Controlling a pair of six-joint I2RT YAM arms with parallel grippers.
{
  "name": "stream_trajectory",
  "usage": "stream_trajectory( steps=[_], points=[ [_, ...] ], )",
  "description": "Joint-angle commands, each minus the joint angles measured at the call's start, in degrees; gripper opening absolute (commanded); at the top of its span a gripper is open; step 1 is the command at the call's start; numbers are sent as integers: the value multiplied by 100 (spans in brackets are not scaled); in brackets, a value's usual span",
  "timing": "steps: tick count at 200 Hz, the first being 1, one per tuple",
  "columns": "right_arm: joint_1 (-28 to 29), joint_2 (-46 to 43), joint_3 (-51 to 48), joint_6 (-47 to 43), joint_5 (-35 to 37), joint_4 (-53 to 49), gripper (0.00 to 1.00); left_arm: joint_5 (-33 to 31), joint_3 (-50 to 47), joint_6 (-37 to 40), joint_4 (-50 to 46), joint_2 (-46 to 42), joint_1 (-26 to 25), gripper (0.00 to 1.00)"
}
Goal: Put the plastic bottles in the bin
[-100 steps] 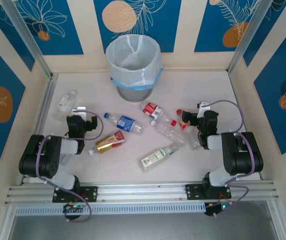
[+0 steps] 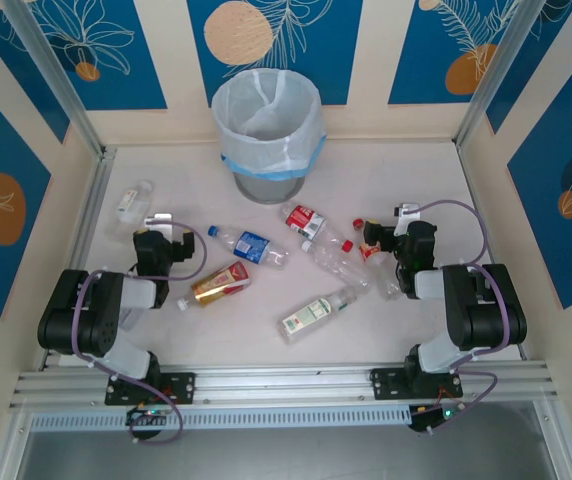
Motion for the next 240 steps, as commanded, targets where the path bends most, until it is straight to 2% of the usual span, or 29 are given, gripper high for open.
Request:
stream_trajectory(
  steps=[1,78,125,139,176,196,214,240],
  points=[
    [8,-36,-1,50,94,113,99,89,67,32,118,-17,-4,99],
    [37,-57,20,-18,11,77,99,241,135,98,-75,-111,-6,99],
    [52,-650,307,-64,-162,-954,99,-103,388,-133,-1572,-1227,-14,99],
    [59,-891,381,-29,-224,-1332,99,-459,453,-373,-1953,-1592,-28,99],
    [87,-1717,622,703,33,-2506,99,-1716,1307,-1433,-4327,-2455,-42,99],
    [96,-2108,960,1423,271,-3544,99,-2073,2029,-2560,-6029,-2615,-39,99],
    [89,-2358,1310,2182,220,-4625,99,-1819,2842,-3266,-7623,-2396,-32,99],
    [114,-2748,1402,2785,-68,-5339,100,-1497,3409,-3659,-8849,-2005,-4,99]
  ],
)
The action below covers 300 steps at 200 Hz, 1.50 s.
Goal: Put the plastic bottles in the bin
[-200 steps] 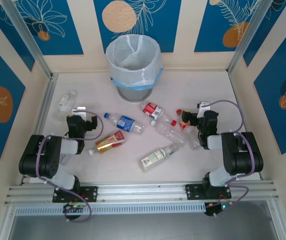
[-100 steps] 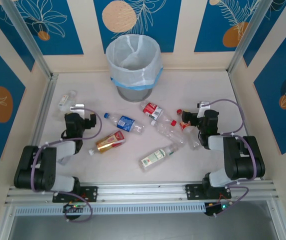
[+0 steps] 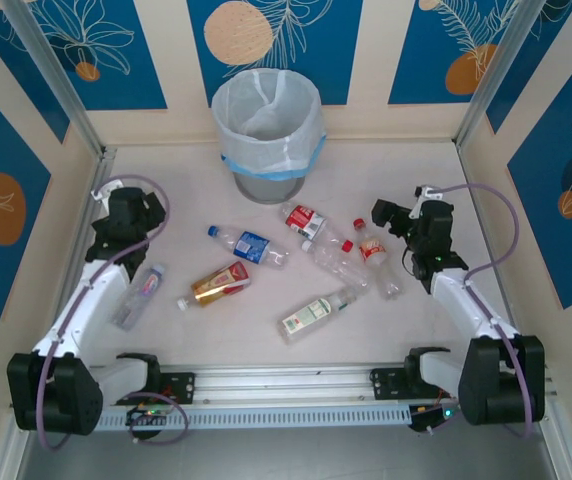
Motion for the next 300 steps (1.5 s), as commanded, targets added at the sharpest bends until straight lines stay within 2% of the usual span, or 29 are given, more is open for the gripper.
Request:
stream_trajectory(
  steps=[1,46,57,74,93,113,137,150,180,215,245,276,300],
  points=[
    [41,-357,120,1003,-149,-1324,100,98,385,-907,-2234,303,-3,99],
    [107,-801,208,1297,-708,-1668,100,643,513,-615,-2791,363,281,99],
    [151,-788,273,1286,-701,-1764,100,948,452,-685,-2869,390,388,99],
    [198,-763,345,1236,-566,-1955,100,951,333,-1010,-3166,334,431,99],
    [233,-758,315,1228,-459,-2030,99,1102,74,-974,-3246,234,583,99],
    [274,-735,160,1212,-371,-1854,99,1377,-310,-756,-2923,318,825,99],
    [296,-625,37,1219,-255,-1733,99,1914,-1157,-468,-1721,39,831,99],
    [354,-588,49,1155,-235,-1747,100,2074,-1390,-449,-1431,-35,784,99],
    [502,-580,82,982,15,-1730,99,1869,-1341,-337,-1783,128,581,99],
    [619,-432,177,998,110,-1712,100,2431,-1497,-409,-1557,186,198,99],
    [804,-269,311,880,170,-1752,99,2237,-1344,-431,-2073,230,-243,99],
    [1030,-81,450,745,378,-1833,99,1459,-1150,-808,-3036,169,-514,99],
    [1166,113,525,735,493,-1809,100,1693,-1224,-899,-2990,214,-574,99]
  ],
)
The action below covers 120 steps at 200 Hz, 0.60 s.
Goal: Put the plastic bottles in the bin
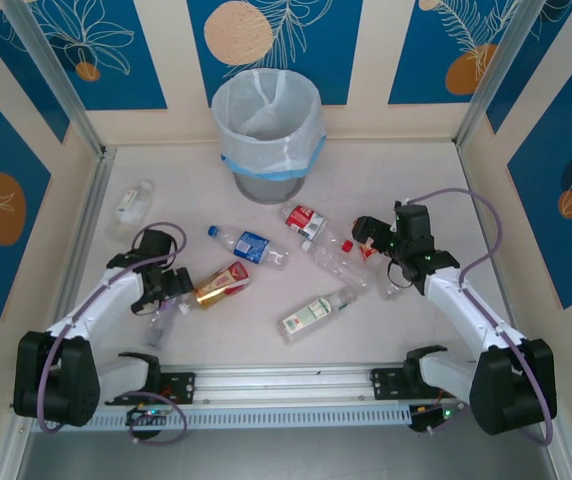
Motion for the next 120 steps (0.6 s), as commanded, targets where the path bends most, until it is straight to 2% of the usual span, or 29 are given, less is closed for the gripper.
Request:
stream_trajectory(
  steps=[1,45,63,120],
  points=[
    [123,139,222,-118,256,-18,100,-91,90,-232,-449,5,-83,99],
    [258,392,398,-200,394,-36,99,112,114,46,-195,289,-215,92],
    [289,455,449,-214,436,-75,100,-84,71,84,-152,436,-225,91],
    [336,508,507,-241,526,-123,99,-544,-44,132,228,472,-221,74]
  ],
)
